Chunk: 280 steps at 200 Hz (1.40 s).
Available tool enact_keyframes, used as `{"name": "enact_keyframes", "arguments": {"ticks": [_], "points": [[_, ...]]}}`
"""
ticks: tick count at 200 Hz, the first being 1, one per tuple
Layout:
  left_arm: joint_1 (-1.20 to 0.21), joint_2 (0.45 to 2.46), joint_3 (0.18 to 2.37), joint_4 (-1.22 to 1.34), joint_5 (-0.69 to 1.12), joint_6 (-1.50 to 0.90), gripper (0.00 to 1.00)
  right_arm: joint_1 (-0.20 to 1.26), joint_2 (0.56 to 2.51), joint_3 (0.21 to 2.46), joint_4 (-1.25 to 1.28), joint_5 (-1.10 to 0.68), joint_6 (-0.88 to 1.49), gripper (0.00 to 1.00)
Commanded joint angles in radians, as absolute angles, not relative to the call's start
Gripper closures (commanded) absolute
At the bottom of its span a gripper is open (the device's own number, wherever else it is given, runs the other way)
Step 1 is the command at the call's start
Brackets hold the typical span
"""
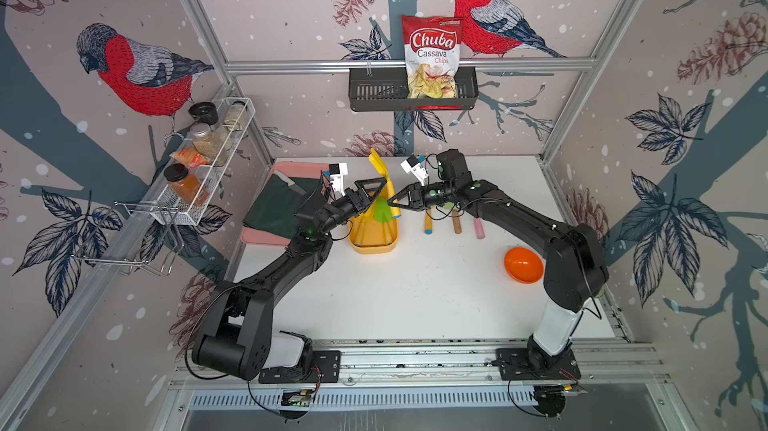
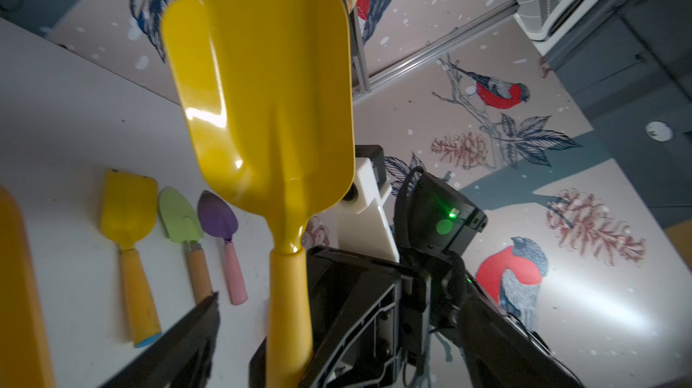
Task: Take the shovel out of the storage box
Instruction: Pick up the shovel from the storage box, then place the shovel at the center of the board.
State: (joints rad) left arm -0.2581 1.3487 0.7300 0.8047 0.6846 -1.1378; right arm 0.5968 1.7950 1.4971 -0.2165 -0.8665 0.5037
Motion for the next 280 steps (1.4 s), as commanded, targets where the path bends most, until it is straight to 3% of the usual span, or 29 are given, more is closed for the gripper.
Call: {"name": "enact_keyframes", "arguments": {"ticks": [1,28,64,106,128,177,280], "points": [[-0.254,1.300,0.792,0.459,0.556,-0.934,0.01,0.563,1.740,1.559,-0.525,-0.495,0.338,0.86],[-0.255,1.289,0.884,0.165,0.441,-0.756,0.01,0.492,1.679,1.530,-0.755,-0.077,0.261,0.87],[-0.255,1.343,0.926,0.110,0.453,-0.712,0.01,0.280,1.626,1.384,-0.766,0.074,0.189,0.86],[-0.260,1.350,0.925,0.097,0.446,-0.686,0.01,0.063,1.676,1.339,-0.741,0.080,0.149,0.83],[-0.260,1.359,0.911,0.100,0.428,-0.675,0.01,0.061,1.687,1.282,-0.686,0.150,0.082,0.86],[-0.261,1.417,0.918,0.082,0.450,-0.641,0.01,0.068,1.828,1.358,-0.696,0.111,0.062,0.87],[-0.259,1.422,0.902,0.071,0.440,-0.624,0.01,0.091,1.933,1.351,-0.669,0.077,0.034,0.85]]}}
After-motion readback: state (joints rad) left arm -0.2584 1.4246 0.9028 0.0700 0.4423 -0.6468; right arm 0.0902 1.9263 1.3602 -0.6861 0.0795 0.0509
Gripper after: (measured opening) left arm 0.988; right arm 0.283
